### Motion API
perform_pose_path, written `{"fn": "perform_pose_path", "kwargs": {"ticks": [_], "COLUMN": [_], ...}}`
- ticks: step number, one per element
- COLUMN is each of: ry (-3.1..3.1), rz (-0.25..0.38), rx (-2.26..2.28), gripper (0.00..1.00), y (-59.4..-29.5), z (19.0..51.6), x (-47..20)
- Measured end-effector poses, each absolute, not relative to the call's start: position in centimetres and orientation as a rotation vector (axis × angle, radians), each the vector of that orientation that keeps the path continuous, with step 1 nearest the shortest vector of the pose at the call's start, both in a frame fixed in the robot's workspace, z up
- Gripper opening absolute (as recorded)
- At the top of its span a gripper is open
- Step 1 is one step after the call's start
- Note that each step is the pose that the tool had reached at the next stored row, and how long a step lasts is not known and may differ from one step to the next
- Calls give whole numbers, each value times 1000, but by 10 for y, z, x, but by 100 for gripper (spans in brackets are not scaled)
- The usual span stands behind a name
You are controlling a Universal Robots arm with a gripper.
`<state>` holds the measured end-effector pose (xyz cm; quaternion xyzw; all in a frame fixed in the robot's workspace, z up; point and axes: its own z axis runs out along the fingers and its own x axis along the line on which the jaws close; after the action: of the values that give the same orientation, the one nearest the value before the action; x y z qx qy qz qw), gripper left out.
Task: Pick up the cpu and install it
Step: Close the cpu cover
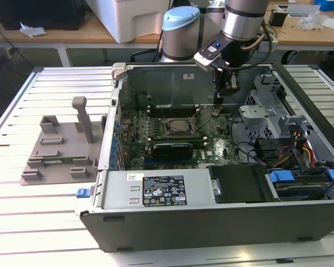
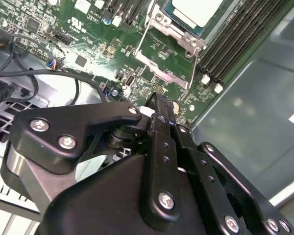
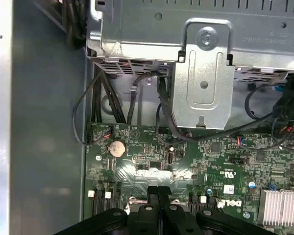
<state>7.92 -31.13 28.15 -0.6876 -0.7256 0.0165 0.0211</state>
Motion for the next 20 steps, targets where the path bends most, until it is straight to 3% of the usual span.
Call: {"fn": "perform_pose_path", "kwargs": {"ticks": [20], "ry": [-2250], "rz": [50], "rx": [-2132], "gripper": [11], "y": [-312], "z": [244], "x": [69]}}
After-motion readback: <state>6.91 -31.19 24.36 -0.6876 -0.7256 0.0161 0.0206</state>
